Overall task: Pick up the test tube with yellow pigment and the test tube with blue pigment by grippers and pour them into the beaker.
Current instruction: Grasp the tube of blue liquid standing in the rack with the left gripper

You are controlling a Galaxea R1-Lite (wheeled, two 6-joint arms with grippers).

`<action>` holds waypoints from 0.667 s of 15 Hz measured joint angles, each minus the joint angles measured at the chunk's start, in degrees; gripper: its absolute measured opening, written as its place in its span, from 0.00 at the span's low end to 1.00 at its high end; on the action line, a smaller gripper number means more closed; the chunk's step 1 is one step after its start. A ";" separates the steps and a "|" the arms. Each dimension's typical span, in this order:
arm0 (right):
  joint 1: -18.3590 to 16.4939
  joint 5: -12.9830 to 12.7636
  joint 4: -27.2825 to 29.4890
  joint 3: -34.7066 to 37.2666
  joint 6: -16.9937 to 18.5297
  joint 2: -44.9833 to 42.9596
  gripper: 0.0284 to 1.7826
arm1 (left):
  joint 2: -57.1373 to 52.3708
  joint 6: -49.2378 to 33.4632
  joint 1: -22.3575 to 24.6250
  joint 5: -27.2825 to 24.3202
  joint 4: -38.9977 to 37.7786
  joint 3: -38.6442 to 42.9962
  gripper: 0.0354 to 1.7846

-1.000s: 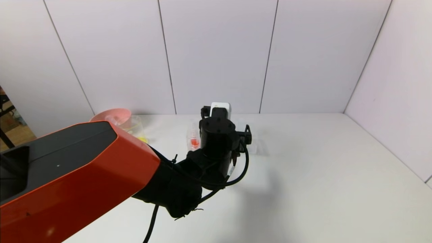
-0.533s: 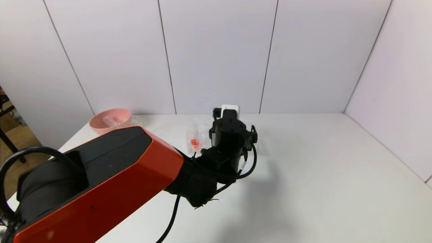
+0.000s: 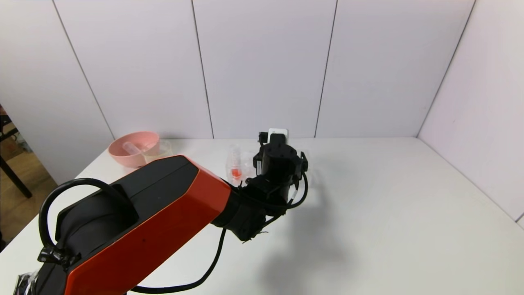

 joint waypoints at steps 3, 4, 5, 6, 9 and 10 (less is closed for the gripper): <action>-0.02 -0.02 0.01 0.00 0.00 0.00 0.96 | 1.82 -0.02 0.78 -0.06 2.39 -3.13 0.94; -0.05 -0.02 0.00 0.00 0.00 0.00 0.96 | 2.40 0.00 0.89 -0.11 2.54 -3.83 0.89; -0.02 -0.02 0.00 0.00 0.00 0.00 0.96 | 2.86 0.01 0.91 -0.15 2.58 -4.22 0.83; -0.05 -0.02 0.00 0.00 0.00 0.00 0.96 | 3.12 0.00 0.91 -0.21 2.58 -4.41 0.76; -0.05 -0.02 0.00 0.00 0.00 0.00 0.96 | 3.54 0.01 0.88 -0.73 3.00 -5.05 0.45; -0.05 -0.02 -0.02 0.00 0.00 0.00 0.96 | 3.63 0.00 0.88 -0.91 3.17 -5.27 0.35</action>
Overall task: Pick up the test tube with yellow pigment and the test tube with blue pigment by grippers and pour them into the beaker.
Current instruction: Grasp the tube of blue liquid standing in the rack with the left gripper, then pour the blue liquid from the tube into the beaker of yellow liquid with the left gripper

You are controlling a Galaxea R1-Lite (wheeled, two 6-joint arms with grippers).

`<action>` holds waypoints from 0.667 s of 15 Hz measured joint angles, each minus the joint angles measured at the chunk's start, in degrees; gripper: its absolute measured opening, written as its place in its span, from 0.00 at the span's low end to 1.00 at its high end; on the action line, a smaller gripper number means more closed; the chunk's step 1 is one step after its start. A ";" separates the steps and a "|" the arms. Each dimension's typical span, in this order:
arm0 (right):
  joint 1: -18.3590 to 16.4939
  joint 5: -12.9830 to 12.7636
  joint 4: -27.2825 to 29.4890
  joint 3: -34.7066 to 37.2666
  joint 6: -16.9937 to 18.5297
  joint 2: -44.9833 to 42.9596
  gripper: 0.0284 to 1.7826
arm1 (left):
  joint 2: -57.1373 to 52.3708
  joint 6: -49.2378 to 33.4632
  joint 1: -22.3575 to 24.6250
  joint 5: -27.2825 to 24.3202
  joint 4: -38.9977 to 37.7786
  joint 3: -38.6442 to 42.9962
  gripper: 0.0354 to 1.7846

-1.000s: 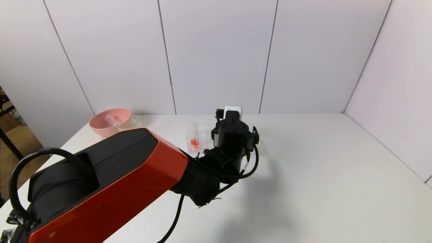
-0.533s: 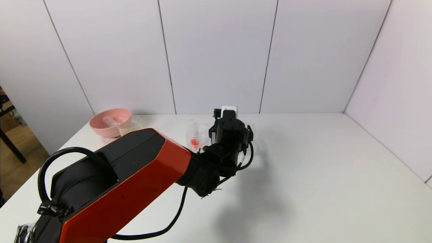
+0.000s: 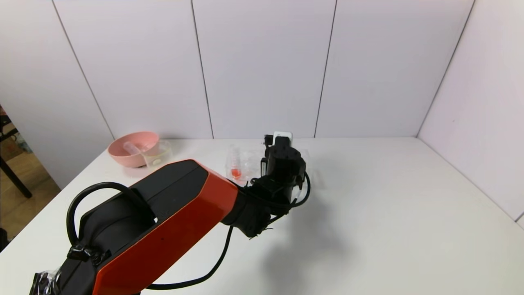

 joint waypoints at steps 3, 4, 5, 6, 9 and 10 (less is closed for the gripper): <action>0.05 0.02 0.02 0.00 0.00 0.00 0.96 | 0.17 -0.02 0.01 0.05 0.20 -0.51 0.23; 0.05 0.00 0.04 0.00 0.00 0.00 0.96 | 0.17 -0.05 0.06 0.07 0.27 -0.57 0.23; 0.05 0.00 0.02 0.00 0.00 0.00 0.96 | 0.15 -0.02 0.09 0.18 0.46 -0.63 0.23; 0.02 0.00 0.02 0.00 0.00 0.00 0.96 | 0.04 0.00 0.09 0.20 0.77 -0.71 0.23; 0.00 0.00 0.02 0.00 0.00 0.00 0.96 | -0.29 -0.07 0.11 0.44 1.07 -0.74 0.23; 0.02 0.00 0.02 0.00 0.00 0.00 0.96 | -0.54 -0.02 0.11 0.50 1.15 -0.74 0.23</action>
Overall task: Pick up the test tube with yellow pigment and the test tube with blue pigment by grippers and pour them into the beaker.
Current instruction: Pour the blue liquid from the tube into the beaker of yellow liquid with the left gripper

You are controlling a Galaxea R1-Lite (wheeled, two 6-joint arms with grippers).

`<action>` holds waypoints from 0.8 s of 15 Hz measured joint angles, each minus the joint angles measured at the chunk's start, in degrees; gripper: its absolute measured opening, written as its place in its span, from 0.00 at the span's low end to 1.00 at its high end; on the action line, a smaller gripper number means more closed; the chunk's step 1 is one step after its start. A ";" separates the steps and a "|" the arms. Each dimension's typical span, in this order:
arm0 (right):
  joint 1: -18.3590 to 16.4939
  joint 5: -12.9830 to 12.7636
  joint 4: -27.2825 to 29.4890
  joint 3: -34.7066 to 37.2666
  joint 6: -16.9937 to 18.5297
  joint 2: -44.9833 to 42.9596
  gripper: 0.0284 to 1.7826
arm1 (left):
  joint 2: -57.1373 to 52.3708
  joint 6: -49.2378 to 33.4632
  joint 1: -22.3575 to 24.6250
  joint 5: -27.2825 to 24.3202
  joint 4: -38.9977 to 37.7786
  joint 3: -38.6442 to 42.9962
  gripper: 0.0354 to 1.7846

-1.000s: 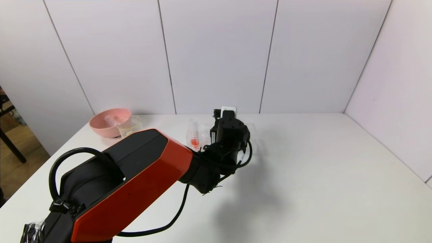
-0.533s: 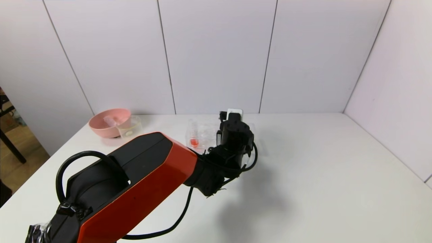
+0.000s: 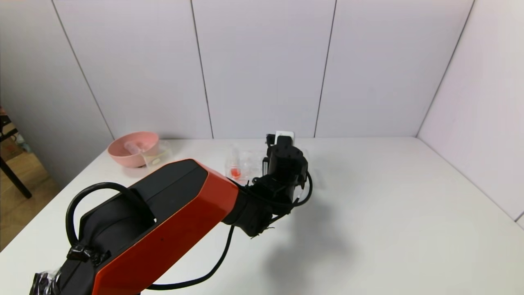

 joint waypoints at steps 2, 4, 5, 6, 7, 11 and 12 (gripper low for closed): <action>0.00 0.00 0.00 0.00 0.00 0.00 0.96 | -0.84 0.00 0.00 0.05 0.78 0.00 0.23; 0.00 0.00 0.00 0.00 0.00 0.00 0.96 | -1.88 0.00 -0.02 0.11 1.80 -0.07 0.23; 0.00 0.00 0.00 0.00 0.00 0.00 0.96 | -2.44 0.02 -0.11 0.18 2.40 -0.10 0.23; 0.00 0.00 0.00 0.00 0.00 0.00 0.96 | -2.95 0.09 -0.18 0.27 2.90 -0.10 0.23; 0.00 0.00 -0.02 0.00 0.00 0.00 0.96 | -3.47 0.39 -0.27 0.29 3.49 -0.18 0.23; 0.00 0.00 0.00 0.00 -0.02 0.00 0.96 | -5.30 2.65 -0.99 0.90 4.58 -1.51 0.23; -0.02 0.00 0.00 0.00 0.00 0.00 0.96 | -5.83 2.78 -1.23 0.85 5.00 -1.62 0.23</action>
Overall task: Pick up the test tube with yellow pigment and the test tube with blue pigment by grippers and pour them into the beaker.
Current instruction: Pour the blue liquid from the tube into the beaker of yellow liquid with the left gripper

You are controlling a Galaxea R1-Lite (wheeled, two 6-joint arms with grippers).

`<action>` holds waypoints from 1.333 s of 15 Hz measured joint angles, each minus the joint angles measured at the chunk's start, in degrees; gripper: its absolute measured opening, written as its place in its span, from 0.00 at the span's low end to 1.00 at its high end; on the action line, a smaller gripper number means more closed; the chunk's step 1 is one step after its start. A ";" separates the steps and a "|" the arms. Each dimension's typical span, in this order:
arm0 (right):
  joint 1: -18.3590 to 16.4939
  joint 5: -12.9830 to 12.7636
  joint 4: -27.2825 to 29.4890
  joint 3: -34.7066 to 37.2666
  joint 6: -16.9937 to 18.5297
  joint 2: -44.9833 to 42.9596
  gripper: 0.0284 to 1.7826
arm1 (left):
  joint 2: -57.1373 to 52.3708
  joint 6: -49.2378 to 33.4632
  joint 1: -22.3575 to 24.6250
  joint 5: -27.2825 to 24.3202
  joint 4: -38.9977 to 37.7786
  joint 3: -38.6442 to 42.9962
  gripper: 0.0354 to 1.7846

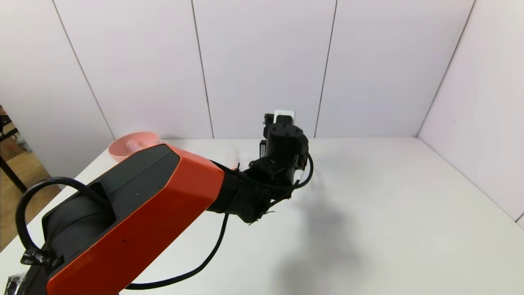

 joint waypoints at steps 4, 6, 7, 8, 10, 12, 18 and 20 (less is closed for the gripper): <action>0.02 0.00 0.01 0.00 0.00 0.00 0.96 | -2.78 -0.10 -0.85 -0.12 2.21 -0.13 0.23; 0.02 0.00 0.00 0.00 0.00 0.00 0.96 | -4.40 -0.13 -0.87 -0.12 3.36 0.13 0.23; 0.00 0.02 0.00 0.00 0.00 0.00 0.96 | -5.25 -0.18 -0.87 -0.12 3.78 0.24 0.23; 0.00 0.00 0.00 0.00 0.00 0.00 0.96 | -6.23 -0.18 -0.89 -0.09 4.27 0.46 0.23; 0.02 0.00 0.00 0.00 0.00 0.00 0.96 | -8.33 -0.21 -0.87 -0.04 5.46 1.32 0.23; 0.02 0.00 0.00 0.00 0.00 0.00 0.96 | -11.26 0.01 -0.20 0.57 6.31 3.22 0.23; 0.02 0.00 0.00 0.00 0.00 0.00 0.96 | -21.93 2.40 9.42 0.13 6.53 11.33 0.23; 0.00 0.00 0.00 0.00 0.00 0.00 0.96 | -25.10 2.44 14.25 -1.52 6.53 14.06 0.23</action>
